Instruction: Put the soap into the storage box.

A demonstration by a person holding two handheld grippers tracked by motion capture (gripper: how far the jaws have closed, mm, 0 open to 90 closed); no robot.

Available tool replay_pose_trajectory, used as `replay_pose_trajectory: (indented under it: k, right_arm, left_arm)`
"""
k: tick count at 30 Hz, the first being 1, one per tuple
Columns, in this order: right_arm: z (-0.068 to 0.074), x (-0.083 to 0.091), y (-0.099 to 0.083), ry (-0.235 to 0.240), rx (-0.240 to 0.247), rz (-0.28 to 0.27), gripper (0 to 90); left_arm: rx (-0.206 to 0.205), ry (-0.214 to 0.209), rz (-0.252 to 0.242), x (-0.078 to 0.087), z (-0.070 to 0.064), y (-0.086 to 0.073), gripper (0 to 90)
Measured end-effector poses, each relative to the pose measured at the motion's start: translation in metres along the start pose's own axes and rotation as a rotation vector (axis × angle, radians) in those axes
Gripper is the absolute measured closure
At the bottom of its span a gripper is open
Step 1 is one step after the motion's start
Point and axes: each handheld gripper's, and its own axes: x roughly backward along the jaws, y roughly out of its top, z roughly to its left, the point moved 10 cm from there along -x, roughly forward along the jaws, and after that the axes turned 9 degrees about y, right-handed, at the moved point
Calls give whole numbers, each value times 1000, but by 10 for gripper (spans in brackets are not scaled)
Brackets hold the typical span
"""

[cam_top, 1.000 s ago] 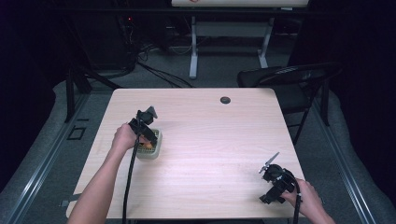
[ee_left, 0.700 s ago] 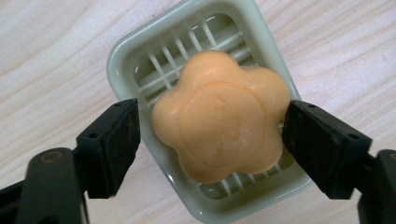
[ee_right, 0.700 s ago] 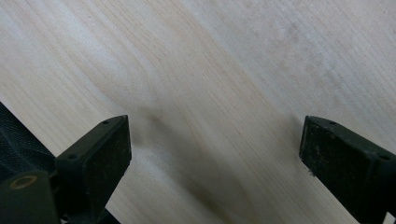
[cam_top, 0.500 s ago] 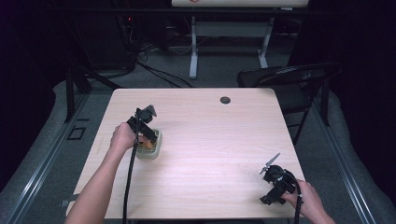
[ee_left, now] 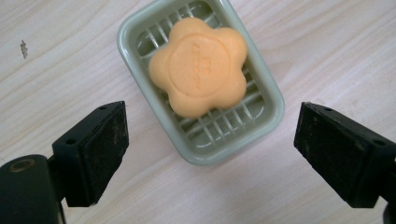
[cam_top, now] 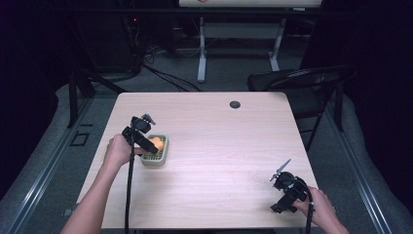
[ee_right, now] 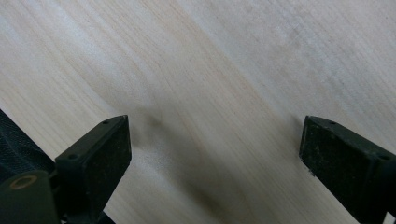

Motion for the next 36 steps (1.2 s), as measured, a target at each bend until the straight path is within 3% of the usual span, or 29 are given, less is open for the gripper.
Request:
replay_pose_trajectory:
  k: [6, 10, 17, 22, 25, 27, 33, 36]
  right_arm:
    - [-1, 1, -1, -9, 9, 10, 88]
    - [0, 1, 0, -10, 0, -7, 88]
    - [0, 1, -1, -9, 13, 9, 88]
    - [0, 1, 0, -11, 7, -9, 88]
    - [0, 1, 1, -18, 14, -13, 88]
    - [-1, 2, 1, -29, 21, -4, 88]
    - [-1, 4, 4, -31, 20, -40, 86]
    - [-3, 9, 7, -64, 45, -50, 75]
  left_arm:
    - [-7, 1, -40, 16, -6, -18, 66]
    - [-17, 19, -74, 29, -17, -38, 55]
    - [-34, 27, -73, 35, -30, -66, 2]
    - [-43, 37, -51, 28, -40, -89, 0]
    - [-75, 90, -11, 20, -43, -107, 0]
    - [-69, 68, -6, 15, -49, -116, 0]
    - [-75, 49, -12, 5, -54, -123, 0]
    - [-73, 42, -18, 4, -54, -120, 0]
